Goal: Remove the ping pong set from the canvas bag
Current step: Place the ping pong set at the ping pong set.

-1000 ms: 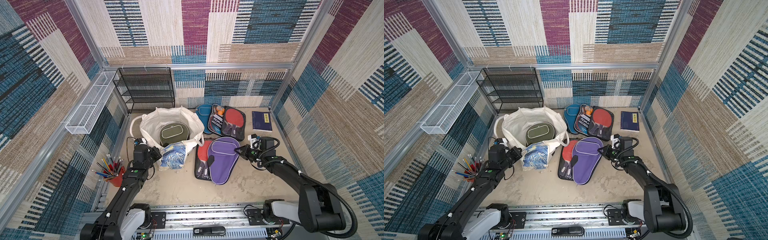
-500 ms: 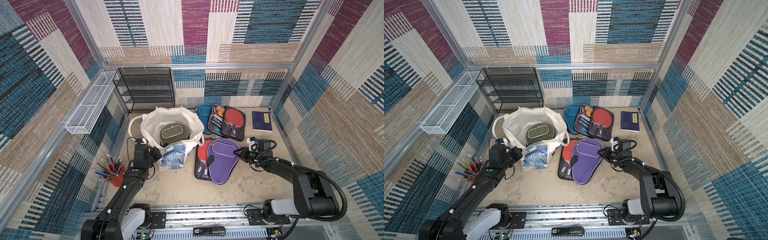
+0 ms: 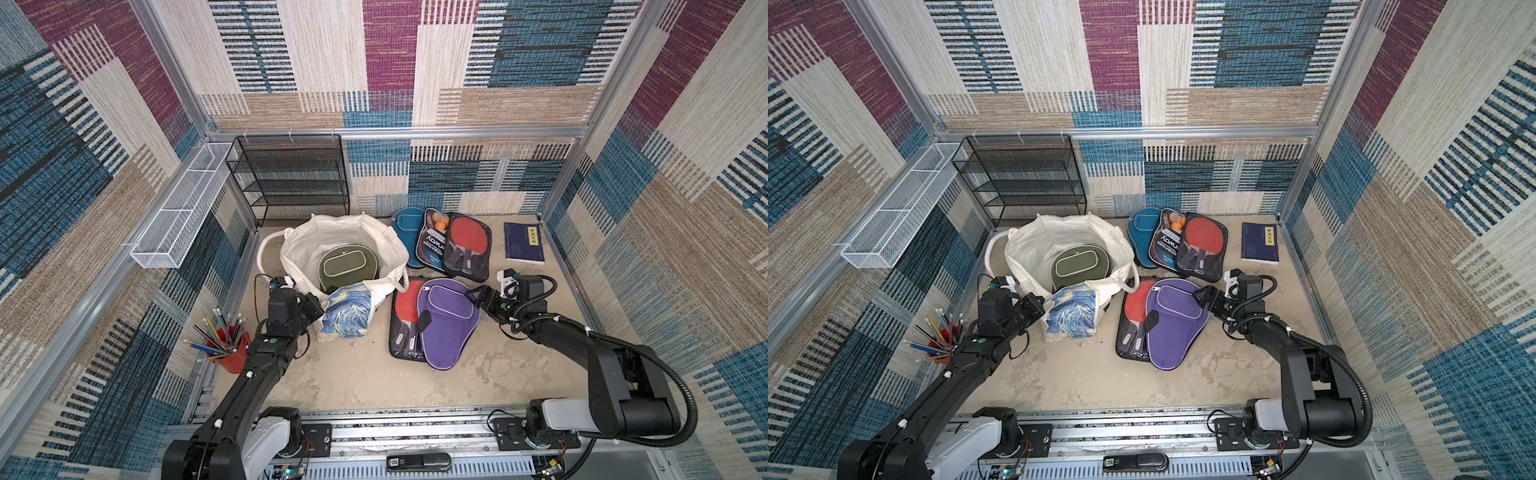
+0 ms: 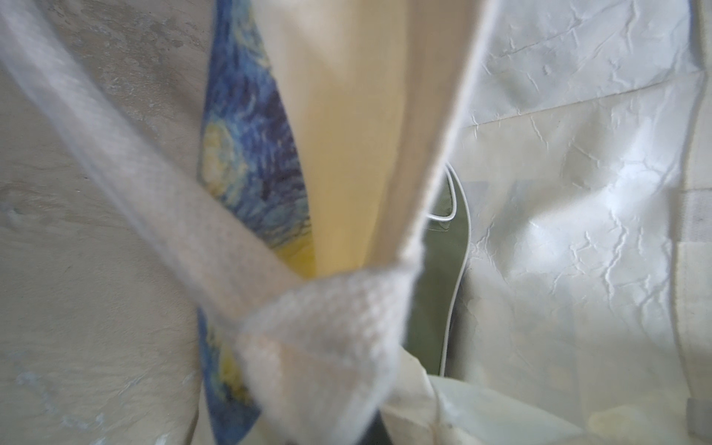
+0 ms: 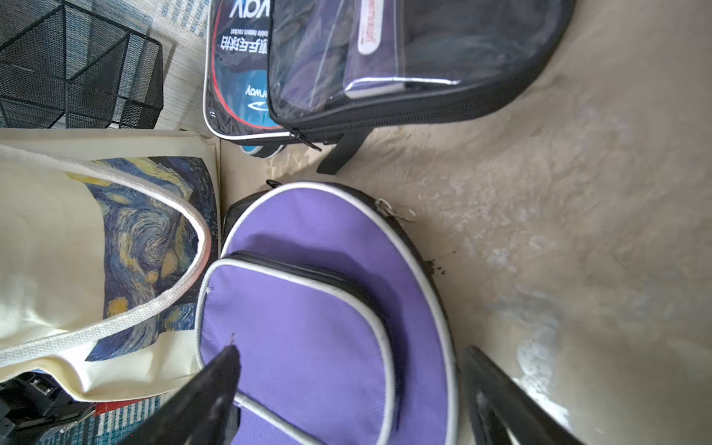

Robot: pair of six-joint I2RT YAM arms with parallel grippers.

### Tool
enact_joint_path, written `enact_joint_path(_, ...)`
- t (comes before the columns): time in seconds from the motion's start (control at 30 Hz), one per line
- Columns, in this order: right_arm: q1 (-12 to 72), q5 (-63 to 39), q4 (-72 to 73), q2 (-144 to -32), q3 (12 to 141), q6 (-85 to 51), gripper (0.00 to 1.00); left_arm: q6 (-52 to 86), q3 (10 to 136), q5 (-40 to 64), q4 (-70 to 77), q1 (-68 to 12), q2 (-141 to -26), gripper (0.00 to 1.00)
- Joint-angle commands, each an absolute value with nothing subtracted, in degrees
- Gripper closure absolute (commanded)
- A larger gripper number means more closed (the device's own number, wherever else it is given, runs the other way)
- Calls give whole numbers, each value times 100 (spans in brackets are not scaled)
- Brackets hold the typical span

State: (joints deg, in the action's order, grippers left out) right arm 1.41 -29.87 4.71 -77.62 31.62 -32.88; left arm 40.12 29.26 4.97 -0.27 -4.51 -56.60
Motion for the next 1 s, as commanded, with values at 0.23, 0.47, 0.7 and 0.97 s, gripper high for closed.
enact_joint_path(0.23,220,-2455,-201,-6979,3754,-2741,0,3976,2877,569,-18,-439,-5577,100)
enact_joint_path(0.47,1144,-2378,-551,-6795,5047,-2334,1,4007,2849,807,34,-439,-5491,100)
enact_joint_path(0.7,2508,-2203,-962,-7748,6784,-1866,0,4012,2773,1003,138,-440,-5382,100)
enact_joint_path(0.97,3774,-2094,-1657,-9213,8508,-1412,3,4008,2749,1121,72,-440,-5184,100)
